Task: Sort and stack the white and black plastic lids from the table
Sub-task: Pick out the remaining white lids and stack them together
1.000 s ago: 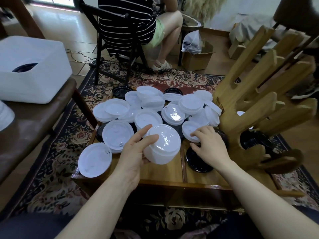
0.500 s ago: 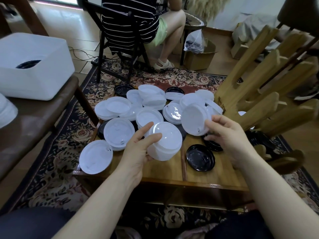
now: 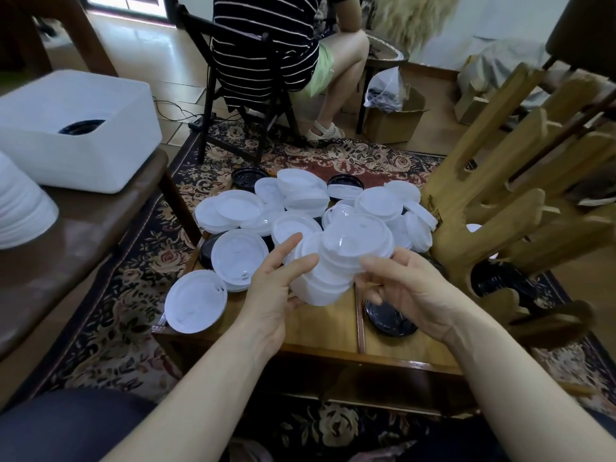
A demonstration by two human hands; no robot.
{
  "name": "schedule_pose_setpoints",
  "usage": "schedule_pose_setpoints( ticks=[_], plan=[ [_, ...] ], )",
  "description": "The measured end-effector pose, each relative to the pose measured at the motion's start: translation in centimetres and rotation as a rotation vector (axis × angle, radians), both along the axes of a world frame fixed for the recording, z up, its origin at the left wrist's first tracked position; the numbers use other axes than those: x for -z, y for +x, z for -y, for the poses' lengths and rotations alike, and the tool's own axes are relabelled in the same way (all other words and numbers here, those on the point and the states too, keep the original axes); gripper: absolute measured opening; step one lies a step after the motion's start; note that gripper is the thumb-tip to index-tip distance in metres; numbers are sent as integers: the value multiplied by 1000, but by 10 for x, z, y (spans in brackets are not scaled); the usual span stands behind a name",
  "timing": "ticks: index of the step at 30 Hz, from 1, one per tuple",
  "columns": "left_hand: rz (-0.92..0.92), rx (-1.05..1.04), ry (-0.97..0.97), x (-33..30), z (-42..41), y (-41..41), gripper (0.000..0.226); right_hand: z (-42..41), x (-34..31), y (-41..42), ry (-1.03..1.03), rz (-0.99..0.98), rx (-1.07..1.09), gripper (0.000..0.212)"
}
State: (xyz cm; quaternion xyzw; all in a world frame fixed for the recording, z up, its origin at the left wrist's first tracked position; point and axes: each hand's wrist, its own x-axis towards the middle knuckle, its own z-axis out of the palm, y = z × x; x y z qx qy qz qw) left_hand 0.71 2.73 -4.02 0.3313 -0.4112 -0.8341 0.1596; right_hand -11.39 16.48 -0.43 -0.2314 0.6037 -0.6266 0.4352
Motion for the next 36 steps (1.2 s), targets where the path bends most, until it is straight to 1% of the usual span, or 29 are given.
schedule_pose_setpoints(
  ticks=[2, 3, 4, 5, 8, 13, 15, 18, 20, 27, 32, 36],
  plan=[
    [-6, 0, 4, -1, 0, 0, 54, 0, -3, -2, 6, 29, -30, 62],
    [-10, -2, 3, -2, 0, 0, 53, 1, -4, -4, 21, 54, -35, 68],
    [-16, -4, 2, -2, 0, 0, 52, 1, -5, -5, 33, 82, -32, 67],
    [-20, -6, 3, -3, -1, 0, 53, 2, -6, -5, 45, 105, -16, 62],
    [-21, -8, 6, -4, -2, 1, 63, 3, -3, -3, 57, 127, 50, 40],
    [-44, -15, -7, -7, -3, 2, 59, 0, -4, -1, 63, 91, 123, 48],
    [-39, -15, -11, -7, -3, 1, 58, 0, -3, 0, 137, -12, 155, 59],
    [-30, 4, -17, -7, -3, 2, 56, 1, 2, 1, 269, -313, 173, 78],
    [-32, 20, -9, -7, -3, 2, 62, 0, 7, 0, 278, -445, 154, 85],
    [-46, 67, 3, -8, -6, 2, 63, 0, 2, 9, 176, -526, 21, 78],
    [-43, 111, -18, -8, -4, 3, 56, -3, 8, 8, 244, -665, -58, 94],
    [-58, 145, -11, -8, -4, 4, 48, -1, 10, 7, 275, -693, -56, 98]
  ],
)
